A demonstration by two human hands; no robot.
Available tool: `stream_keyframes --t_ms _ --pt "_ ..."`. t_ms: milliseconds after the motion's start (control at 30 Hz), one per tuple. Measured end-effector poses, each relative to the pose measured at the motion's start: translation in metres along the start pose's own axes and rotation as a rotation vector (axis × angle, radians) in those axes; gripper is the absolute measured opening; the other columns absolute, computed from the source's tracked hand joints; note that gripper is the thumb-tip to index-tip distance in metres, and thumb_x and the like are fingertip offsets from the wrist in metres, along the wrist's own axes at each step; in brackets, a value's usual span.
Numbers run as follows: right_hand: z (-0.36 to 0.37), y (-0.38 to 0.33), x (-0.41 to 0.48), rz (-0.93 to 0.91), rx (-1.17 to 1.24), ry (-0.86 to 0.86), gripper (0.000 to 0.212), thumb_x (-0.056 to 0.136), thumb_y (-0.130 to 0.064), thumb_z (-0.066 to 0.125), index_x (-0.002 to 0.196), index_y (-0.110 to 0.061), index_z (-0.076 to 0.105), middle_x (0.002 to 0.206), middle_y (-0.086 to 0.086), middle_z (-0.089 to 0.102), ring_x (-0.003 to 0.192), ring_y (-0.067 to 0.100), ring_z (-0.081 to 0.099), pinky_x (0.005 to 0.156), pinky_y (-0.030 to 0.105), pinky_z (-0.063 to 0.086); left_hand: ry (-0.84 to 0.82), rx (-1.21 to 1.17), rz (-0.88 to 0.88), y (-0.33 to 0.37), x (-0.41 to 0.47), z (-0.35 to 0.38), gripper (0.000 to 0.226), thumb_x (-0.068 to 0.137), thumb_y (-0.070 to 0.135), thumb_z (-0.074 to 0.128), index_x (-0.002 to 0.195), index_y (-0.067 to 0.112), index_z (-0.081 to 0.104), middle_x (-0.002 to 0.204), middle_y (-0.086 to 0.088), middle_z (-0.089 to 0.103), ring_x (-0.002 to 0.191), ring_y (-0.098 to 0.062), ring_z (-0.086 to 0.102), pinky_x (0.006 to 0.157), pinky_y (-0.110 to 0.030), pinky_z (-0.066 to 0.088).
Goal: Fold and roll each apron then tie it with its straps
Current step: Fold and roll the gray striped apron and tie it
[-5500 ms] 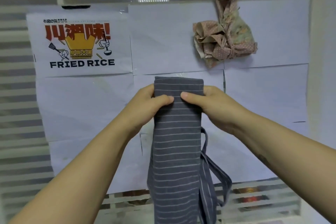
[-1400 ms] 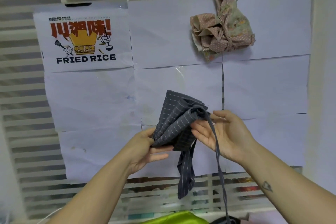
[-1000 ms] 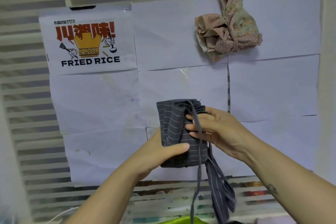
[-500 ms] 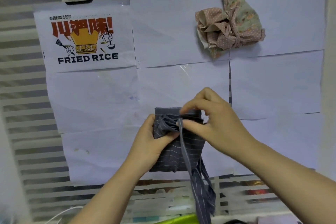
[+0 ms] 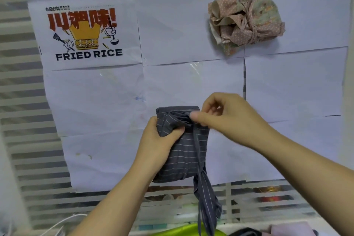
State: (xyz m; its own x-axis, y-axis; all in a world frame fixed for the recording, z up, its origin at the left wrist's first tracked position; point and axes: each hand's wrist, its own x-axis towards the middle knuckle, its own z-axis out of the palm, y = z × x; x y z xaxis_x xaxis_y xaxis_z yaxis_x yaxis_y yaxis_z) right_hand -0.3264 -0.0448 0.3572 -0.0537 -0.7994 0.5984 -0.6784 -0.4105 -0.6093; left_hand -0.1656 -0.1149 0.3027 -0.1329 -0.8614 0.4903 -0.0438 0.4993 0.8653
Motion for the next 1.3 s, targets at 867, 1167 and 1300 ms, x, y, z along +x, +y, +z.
stream_keyframes --t_ms 867,1167,1300 --pt "0.08 0.035 -0.058 0.5 0.879 -0.393 0.032 0.103 -0.021 0.037 0.085 -0.008 0.06 0.059 0.001 0.052 0.041 0.008 0.034 0.075 0.034 0.055 0.338 -0.787 -0.391 -0.012 0.015 0.027 0.026 0.095 0.012 0.057 0.12 0.005 0.059 0.111 -0.017 0.068 0.098 -0.03 0.067 0.08 -0.044 0.057" --pt "0.094 0.094 -0.065 0.525 0.883 -0.181 0.023 0.097 -0.01 0.049 0.08 -0.006 0.063 0.064 0.015 0.046 0.059 0.02 0.04 0.066 0.031 0.047 -0.096 -0.909 -0.511 0.02 -0.001 0.008 0.024 0.096 0.017 0.046 0.09 0.006 0.068 0.08 -0.011 0.069 0.074 -0.025 0.067 0.076 -0.039 0.055" --pt "0.061 0.093 -0.048 0.341 0.671 -0.208 0.02 0.087 -0.031 0.061 0.076 -0.017 0.07 0.068 0.013 0.048 0.063 0.015 0.043 0.065 0.031 0.041 -0.278 -0.754 -0.495 0.021 -0.002 -0.013 0.038 0.086 0.017 0.05 0.056 0.007 0.071 0.059 -0.006 0.066 0.051 -0.02 0.065 0.048 -0.025 0.054"
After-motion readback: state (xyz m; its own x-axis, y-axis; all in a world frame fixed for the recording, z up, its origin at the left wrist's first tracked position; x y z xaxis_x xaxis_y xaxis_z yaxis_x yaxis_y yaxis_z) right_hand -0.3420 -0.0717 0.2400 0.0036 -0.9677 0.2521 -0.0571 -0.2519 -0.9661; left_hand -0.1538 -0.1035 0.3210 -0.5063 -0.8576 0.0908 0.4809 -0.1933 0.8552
